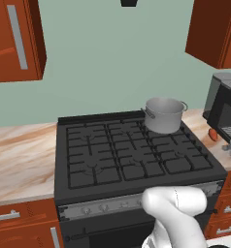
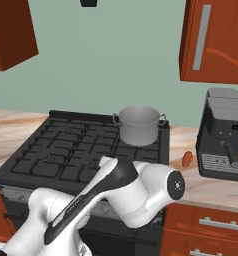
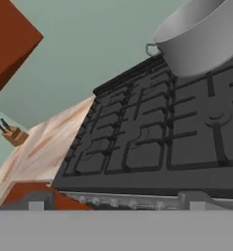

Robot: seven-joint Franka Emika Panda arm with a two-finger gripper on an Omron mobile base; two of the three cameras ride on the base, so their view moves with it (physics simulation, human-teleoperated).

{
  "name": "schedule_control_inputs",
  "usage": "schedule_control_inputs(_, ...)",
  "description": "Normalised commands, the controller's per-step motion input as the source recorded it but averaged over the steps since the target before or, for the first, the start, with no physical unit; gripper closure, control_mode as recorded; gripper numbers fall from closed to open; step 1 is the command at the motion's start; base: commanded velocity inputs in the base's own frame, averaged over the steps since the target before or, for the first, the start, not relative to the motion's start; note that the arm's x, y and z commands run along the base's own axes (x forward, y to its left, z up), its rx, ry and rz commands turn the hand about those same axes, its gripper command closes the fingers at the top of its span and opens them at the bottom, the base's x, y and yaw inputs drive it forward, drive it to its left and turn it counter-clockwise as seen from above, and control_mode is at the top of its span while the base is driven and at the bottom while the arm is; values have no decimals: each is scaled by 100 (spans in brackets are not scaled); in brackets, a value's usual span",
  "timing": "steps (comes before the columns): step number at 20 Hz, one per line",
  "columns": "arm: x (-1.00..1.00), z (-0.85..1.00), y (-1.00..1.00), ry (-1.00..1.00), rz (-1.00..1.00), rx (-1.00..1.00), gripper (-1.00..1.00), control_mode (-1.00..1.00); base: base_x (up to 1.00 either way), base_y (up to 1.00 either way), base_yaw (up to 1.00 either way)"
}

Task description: Turn on the burner for the pot on the stove. Wait thirty seconds for the pot to heat up. Then add the sweet potato to the pot.

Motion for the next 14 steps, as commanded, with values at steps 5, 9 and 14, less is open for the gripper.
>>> schedule_control_inputs(5, -20, -49, -64, -27, 0, 10, -100, -100, 0, 0, 0)
schedule_control_inputs(9, -29, -52, -32, -31, 0, 4, -100, -100, 0, 0, 0)
schedule_control_inputs(14, -10, -51, -6, -27, 0, 0, -100, -100, 0, 0, 0)
